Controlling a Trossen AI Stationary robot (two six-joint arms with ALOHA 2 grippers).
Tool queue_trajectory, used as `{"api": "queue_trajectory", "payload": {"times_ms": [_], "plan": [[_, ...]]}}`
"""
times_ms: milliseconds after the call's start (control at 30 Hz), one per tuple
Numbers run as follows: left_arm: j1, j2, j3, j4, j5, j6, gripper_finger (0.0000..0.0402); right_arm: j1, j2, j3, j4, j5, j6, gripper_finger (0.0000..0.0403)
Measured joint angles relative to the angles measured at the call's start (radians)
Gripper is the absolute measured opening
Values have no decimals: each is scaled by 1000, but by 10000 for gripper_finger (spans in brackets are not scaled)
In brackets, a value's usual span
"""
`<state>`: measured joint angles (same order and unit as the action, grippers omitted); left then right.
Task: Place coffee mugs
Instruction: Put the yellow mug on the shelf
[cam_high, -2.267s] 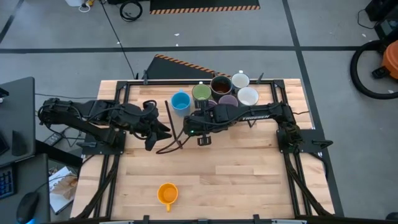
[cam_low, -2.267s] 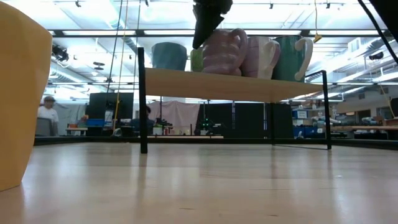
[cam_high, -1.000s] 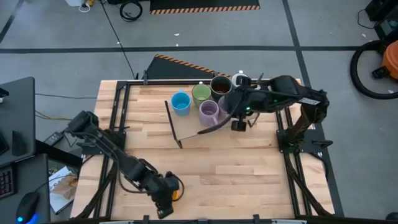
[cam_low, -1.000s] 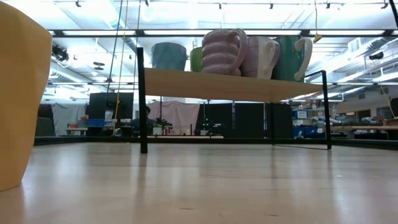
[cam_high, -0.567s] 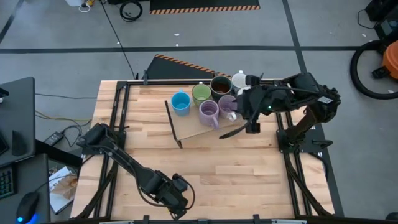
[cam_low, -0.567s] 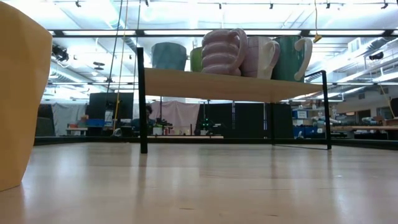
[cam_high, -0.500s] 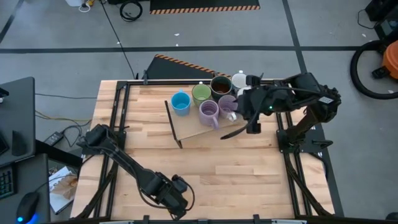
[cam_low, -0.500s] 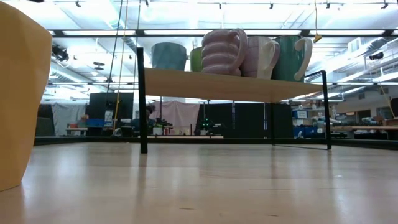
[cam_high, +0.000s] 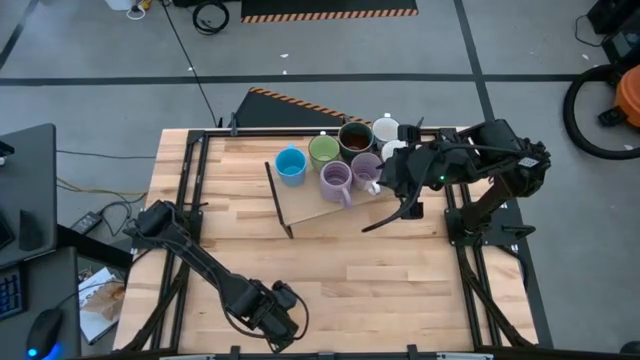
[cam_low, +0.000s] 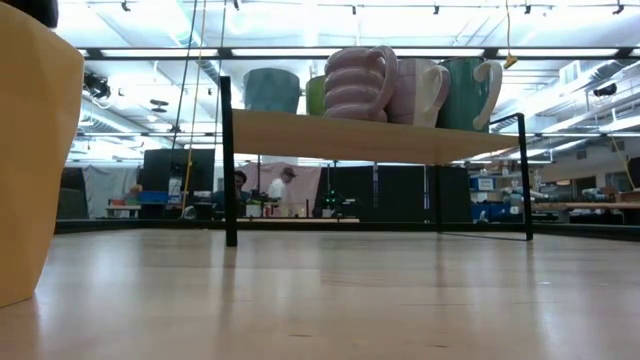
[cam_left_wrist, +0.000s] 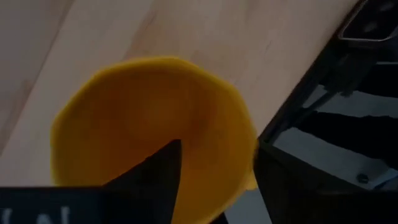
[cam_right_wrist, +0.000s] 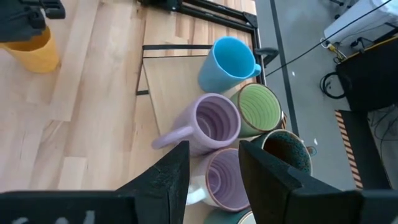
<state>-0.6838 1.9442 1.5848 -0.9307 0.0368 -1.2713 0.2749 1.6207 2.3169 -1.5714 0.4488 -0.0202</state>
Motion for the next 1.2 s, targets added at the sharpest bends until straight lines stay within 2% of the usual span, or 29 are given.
{"api": "queue_trajectory", "payload": {"times_ms": [167,367,633,767,967,1200], "plan": [[-1,0,-40,31,8,8,175,0,0,0,0,1,9,144],[2,0,-42,24,-25,107,139,0,0,0,0,3,10,144],[49,-3,-40,11,-28,159,36,0,0,0,1,3,17,144],[75,-5,-25,-3,-4,206,32,0,0,0,1,5,17,144],[139,4,87,-132,55,335,28,0,1,0,1,4,17,144],[266,3,324,-232,68,489,28,0,1,0,1,5,19,144]]}}
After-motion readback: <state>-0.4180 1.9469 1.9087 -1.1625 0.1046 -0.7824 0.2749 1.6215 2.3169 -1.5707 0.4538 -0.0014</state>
